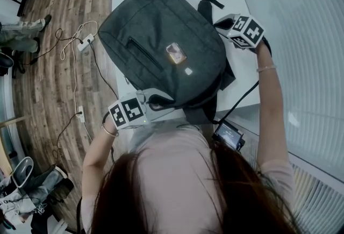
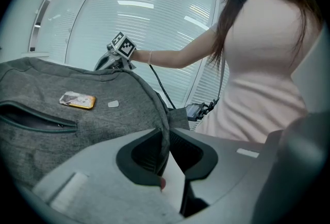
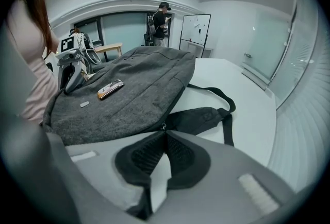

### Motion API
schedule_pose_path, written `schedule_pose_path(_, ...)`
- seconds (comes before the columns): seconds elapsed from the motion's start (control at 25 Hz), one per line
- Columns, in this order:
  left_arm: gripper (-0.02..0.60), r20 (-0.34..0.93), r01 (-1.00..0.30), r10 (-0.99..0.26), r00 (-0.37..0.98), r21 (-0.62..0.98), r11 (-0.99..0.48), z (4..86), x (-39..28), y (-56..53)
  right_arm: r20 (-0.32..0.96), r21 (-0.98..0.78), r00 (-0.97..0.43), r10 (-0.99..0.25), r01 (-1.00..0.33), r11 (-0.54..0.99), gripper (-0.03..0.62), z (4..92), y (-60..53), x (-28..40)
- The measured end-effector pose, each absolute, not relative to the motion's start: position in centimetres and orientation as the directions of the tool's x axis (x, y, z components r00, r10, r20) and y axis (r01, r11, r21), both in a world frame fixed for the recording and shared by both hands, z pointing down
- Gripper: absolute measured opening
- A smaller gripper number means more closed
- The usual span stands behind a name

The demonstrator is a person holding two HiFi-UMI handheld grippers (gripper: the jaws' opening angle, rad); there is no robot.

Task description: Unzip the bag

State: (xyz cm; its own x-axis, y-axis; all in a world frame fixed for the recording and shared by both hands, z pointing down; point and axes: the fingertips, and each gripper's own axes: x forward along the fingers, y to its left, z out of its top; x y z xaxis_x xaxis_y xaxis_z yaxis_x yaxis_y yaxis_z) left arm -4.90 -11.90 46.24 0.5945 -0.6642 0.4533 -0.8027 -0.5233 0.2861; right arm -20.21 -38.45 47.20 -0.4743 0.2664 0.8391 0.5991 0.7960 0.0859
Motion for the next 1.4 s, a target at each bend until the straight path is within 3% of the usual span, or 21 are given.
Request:
schedule_pose_path(0.68,0.06,0.442,-0.805,-0.673,0.593,0.319,-0.5,47.4,-4.4,-12.7,0.876,0.123,-0.417,0.242,0.679,0.724,0.012,48.5,-37.8,-23.0)
schedule_pose_path(1.4,0.063,0.44,-0.835,-0.711,0.548,0.337,-0.435,48.3,-4.3,-13.8,0.824,0.194,-0.525,0.211,0.612,0.766,0.015,49.6,-37.9,-24.3)
